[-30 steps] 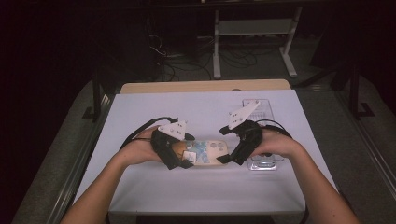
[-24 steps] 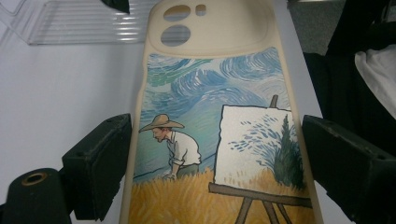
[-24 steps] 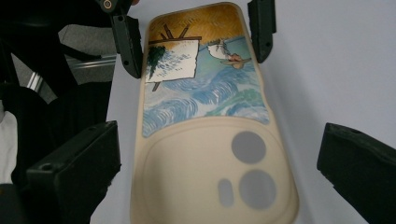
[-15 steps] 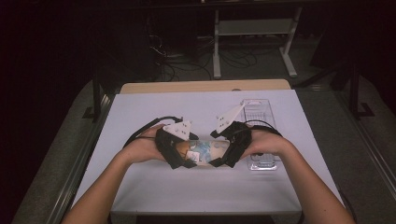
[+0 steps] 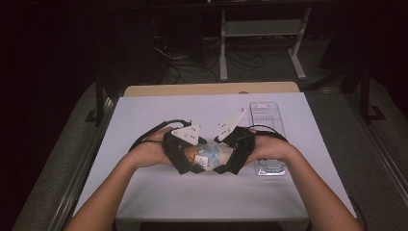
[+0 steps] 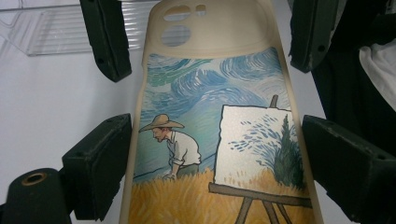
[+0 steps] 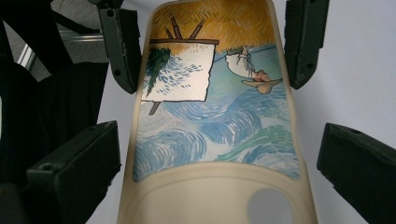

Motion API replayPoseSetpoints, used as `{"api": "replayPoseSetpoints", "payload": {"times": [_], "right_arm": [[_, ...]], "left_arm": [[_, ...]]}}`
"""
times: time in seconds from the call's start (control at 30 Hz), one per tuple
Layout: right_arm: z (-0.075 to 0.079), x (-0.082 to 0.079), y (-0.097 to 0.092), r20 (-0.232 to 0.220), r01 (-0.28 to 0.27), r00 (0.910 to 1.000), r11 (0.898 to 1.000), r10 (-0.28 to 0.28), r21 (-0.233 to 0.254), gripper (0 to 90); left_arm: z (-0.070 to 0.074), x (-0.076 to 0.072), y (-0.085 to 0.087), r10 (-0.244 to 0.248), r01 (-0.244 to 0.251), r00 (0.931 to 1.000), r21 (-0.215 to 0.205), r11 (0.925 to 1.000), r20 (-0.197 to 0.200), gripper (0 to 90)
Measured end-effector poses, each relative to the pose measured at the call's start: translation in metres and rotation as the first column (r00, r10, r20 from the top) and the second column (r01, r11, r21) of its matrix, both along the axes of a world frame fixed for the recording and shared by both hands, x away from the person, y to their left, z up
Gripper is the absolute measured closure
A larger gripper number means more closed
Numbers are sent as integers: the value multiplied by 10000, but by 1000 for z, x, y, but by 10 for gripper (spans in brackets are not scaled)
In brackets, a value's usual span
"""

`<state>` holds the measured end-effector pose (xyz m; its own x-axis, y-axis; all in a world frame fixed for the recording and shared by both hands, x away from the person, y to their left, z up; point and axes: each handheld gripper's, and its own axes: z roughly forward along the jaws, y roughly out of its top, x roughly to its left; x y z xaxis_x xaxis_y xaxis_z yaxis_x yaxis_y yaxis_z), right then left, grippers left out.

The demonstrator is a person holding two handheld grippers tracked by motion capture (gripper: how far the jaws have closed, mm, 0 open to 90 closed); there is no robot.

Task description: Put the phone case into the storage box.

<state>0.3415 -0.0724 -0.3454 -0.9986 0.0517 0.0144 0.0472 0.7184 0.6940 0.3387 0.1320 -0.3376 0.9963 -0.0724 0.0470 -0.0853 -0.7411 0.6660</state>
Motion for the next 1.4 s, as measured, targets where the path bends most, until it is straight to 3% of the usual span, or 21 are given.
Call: {"api": "replayPoseSetpoints", "payload": {"times": [0.23, 0.37, 0.77, 1.0, 1.2, 1.3, 1.4], "right_arm": [[-3, -2, 3, 118, -123, 9998, 9992, 127, -368, 0], [-1, -2, 3, 194, -138, 9997, 9992, 145, -375, 61], [-2, 0, 5, -92, -129, 9999, 9988, 125, -478, 81], [-1, 0, 5, 183, -166, 9997, 9990, 173, -408, 93], [-2, 1, 4, 113, -196, 9997, 9990, 201, -394, 96], [-3, 2, 4, 81, -81, 9999, 9995, 84, -313, 99], [-4, 2, 3, 88, -44, 10000, 9997, 46, -255, 99]], "left_arm": [[4, 0, 0, 95, -95, 10000, -70, 9999, -5, 109], [4, 0, -1, 45, -44, 10000, -79, 10000, 14, 109], [5, 0, -2, 52, -51, 10000, -122, 9999, 48, 109], [5, 0, -2, 218, -218, 9998, -117, 9997, 11, 107], [4, -1, -2, 253, -252, 9997, -103, 9996, 35, 103], [4, 1, -2, 518, -520, 9986, -169, 9985, -126, 22], [4, 1, -2, 638, -643, 9978, -272, 9976, -187, 7]]}}
